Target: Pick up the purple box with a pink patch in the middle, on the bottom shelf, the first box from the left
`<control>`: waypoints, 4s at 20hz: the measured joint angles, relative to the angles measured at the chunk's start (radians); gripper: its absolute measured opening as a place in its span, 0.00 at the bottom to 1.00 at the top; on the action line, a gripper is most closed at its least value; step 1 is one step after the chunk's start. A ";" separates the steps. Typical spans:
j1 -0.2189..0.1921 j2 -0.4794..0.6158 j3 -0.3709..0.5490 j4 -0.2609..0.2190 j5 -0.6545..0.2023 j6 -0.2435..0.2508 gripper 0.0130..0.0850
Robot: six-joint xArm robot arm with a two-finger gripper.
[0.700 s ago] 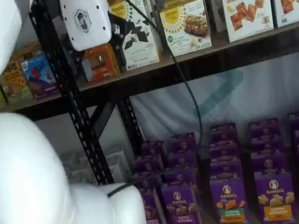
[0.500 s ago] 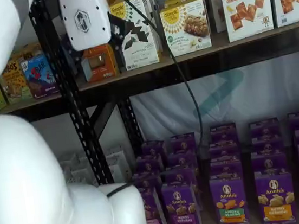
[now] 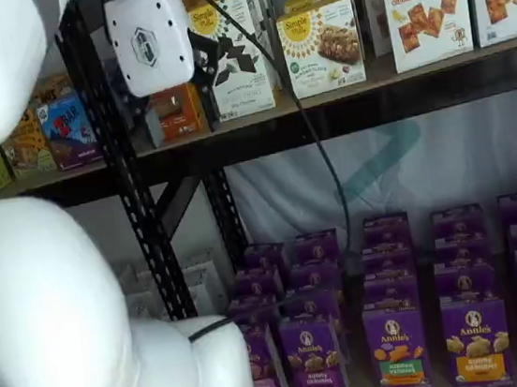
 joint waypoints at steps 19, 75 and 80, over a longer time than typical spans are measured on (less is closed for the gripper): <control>0.102 -0.047 0.342 -0.001 -0.340 0.103 1.00; 0.309 1.059 0.596 -0.221 -1.680 0.503 1.00; 0.315 1.134 0.519 -0.142 -1.686 0.433 1.00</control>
